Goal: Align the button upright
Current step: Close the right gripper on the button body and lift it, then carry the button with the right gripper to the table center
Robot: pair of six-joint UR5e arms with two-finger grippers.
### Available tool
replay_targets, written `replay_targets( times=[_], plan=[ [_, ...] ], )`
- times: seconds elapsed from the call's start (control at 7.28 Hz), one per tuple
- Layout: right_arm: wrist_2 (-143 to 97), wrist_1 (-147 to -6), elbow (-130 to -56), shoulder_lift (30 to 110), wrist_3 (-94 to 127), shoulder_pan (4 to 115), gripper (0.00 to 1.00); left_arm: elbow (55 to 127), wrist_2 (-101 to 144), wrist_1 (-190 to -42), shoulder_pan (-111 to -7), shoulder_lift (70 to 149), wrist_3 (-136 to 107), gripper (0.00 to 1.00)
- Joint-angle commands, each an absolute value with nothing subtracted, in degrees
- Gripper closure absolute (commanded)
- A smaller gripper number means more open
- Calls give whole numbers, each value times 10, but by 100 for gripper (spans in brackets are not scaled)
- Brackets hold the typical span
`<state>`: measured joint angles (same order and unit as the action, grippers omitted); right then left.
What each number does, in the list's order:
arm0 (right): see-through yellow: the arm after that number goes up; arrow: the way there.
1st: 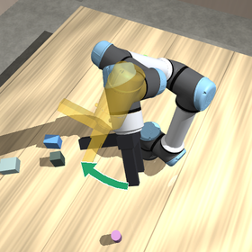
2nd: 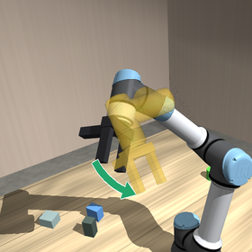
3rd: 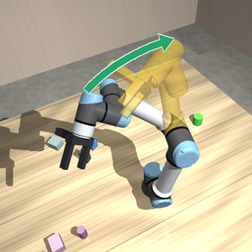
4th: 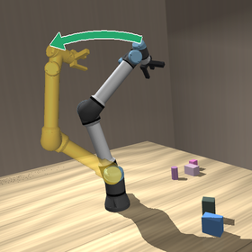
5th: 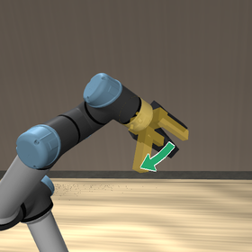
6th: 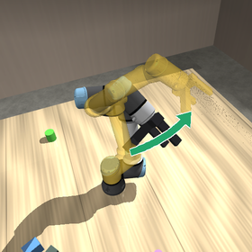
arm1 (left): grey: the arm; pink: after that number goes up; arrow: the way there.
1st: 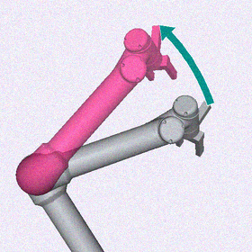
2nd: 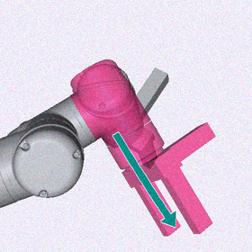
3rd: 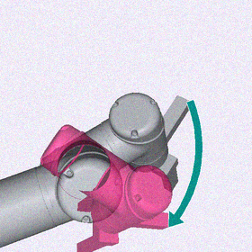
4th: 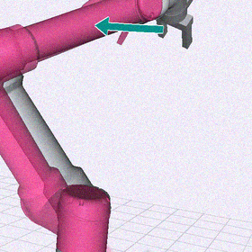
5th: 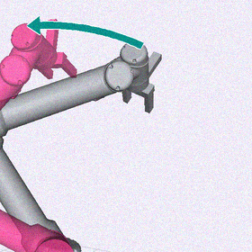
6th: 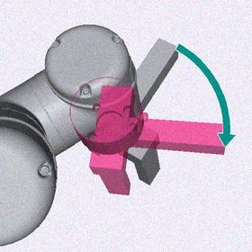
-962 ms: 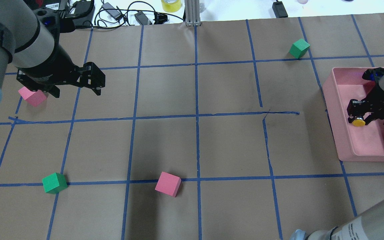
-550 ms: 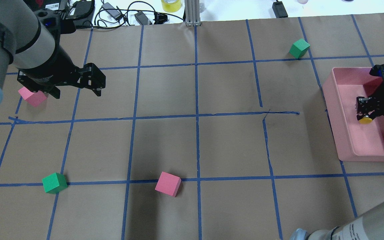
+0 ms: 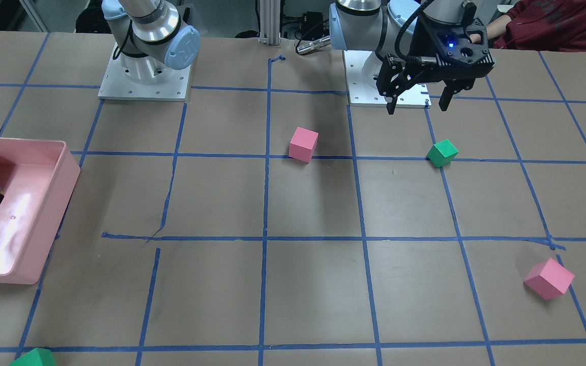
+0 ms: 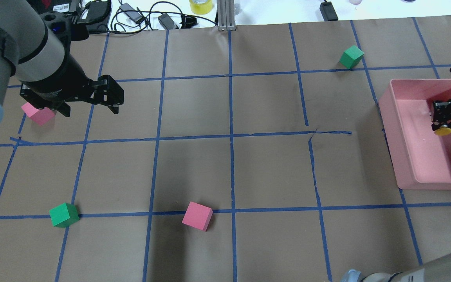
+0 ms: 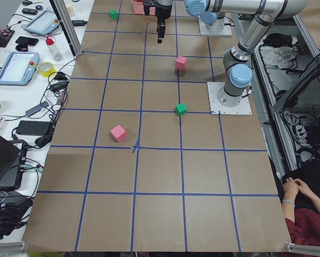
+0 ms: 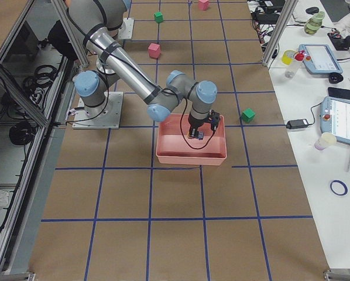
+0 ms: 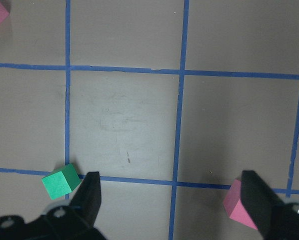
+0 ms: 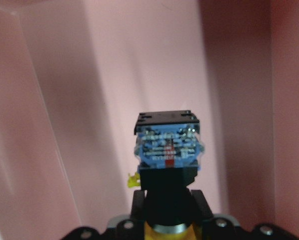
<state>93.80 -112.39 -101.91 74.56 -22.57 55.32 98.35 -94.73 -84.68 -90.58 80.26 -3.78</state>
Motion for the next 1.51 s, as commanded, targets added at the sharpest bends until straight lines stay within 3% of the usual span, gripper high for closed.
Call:
replay_targets(
  times=[0.0, 0.82, 1.37],
  plan=[
    [935, -1034, -956, 767, -226, 557, 100, 983, -948, -857, -905, 801, -38, 0],
    [934, -1042, -932, 760, -59, 787, 100, 983, -945, -856, -906, 802, -40, 0],
    [901, -1168, -931, 689, 49, 959, 100, 984, -944, -850, -909, 804, -46, 0]
  ],
)
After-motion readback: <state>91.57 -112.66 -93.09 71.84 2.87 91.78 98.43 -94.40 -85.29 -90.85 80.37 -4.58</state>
